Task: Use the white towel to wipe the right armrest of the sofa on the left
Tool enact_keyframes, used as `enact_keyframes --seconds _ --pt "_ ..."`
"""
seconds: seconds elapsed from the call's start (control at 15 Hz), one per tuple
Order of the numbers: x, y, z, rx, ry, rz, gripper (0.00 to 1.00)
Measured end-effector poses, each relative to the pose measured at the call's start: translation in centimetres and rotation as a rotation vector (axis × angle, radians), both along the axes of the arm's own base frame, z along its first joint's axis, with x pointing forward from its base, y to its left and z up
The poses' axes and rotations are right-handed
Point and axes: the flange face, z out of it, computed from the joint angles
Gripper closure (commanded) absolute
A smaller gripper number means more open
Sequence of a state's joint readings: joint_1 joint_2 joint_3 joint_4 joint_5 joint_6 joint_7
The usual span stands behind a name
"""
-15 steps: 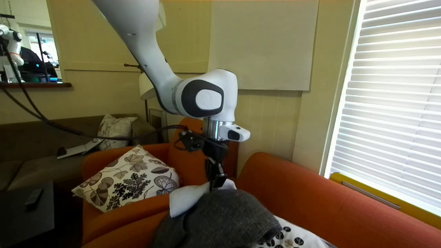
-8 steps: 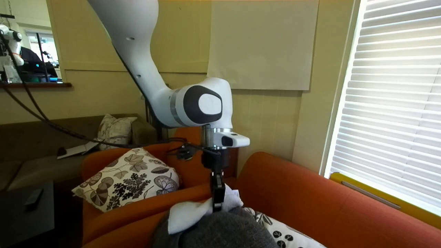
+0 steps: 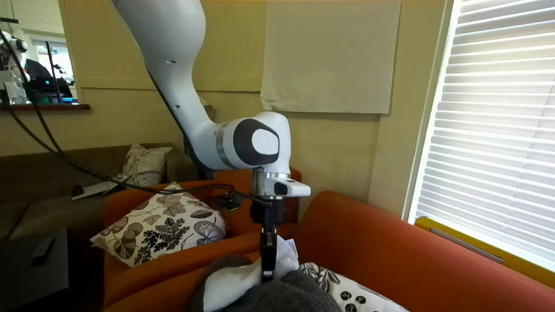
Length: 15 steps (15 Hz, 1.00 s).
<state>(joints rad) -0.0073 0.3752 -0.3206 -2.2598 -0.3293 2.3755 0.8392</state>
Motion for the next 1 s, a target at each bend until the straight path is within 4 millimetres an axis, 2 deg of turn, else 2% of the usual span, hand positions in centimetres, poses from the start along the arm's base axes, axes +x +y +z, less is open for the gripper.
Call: enact_keyframes --seconds 0.13,0.33,0.67,0.87,1.0 --pt "0.4 0.1 1.3 0.017 -0.050 0.014 0.22" --pt "0.4 0.9 4.4 0.088 -0.136 0.076 0.01" --pt "-1.8 4.0 8.8 0.261 -0.212 0.233 0.00" --pt "-3.9 6.5 10.3 0.372 -0.240 0.343 0.00" --pt "-4.8 7.2 10.6 0.422 -0.251 0.381 0.00"
